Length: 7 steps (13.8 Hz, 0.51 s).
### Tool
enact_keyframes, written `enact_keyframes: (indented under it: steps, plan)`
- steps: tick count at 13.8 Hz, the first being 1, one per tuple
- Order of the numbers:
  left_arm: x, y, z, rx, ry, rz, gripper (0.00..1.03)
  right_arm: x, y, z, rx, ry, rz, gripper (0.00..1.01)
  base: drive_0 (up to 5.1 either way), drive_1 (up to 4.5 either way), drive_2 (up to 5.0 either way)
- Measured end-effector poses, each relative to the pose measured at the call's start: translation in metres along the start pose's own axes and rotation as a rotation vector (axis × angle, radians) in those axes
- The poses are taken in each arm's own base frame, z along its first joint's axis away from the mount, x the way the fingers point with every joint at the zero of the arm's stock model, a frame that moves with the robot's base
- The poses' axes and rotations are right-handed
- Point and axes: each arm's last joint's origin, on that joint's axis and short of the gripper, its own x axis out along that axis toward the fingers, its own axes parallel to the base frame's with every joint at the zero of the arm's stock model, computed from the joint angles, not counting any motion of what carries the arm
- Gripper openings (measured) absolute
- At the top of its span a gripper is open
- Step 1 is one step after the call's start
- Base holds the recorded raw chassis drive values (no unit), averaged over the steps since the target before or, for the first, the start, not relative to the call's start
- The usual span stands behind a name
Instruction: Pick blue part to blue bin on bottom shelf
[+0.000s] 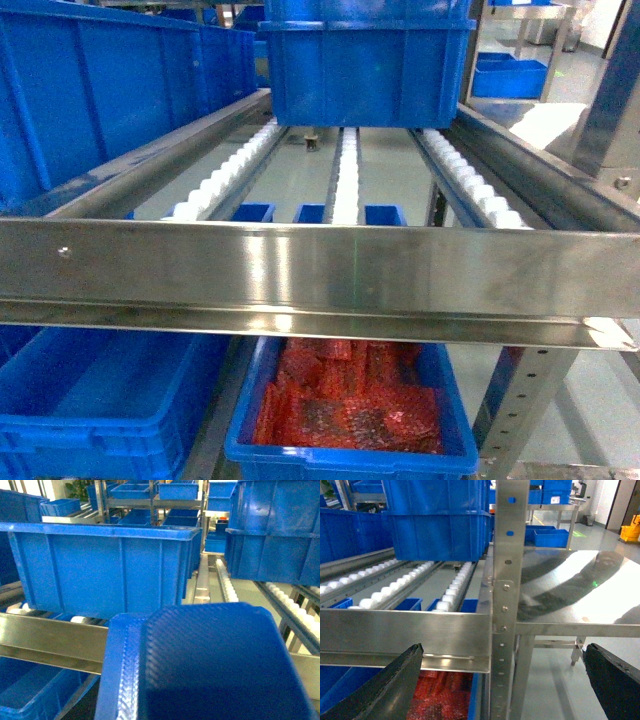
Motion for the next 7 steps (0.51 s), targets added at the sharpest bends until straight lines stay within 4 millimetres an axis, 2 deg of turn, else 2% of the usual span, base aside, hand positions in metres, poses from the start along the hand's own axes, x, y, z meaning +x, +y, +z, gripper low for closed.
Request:
enact_keyframes:
  steps: [5, 7]
  plan:
    - [0.0000, 0.0000, 0.0002, -0.001, -0.002, 0.000, 0.44, 0.0000, 0.0000, 0.0002, 0.000, -0.002, 0.000, 0.98, -5.0, 2.44, 2.4]
    - [0.0001, 0.0000, 0.0000, 0.001, 0.000, 0.000, 0.44, 0.0000, 0.0000, 0.0001, 0.000, -0.001, 0.002, 0.98, 0.0, 0.00, 0.0]
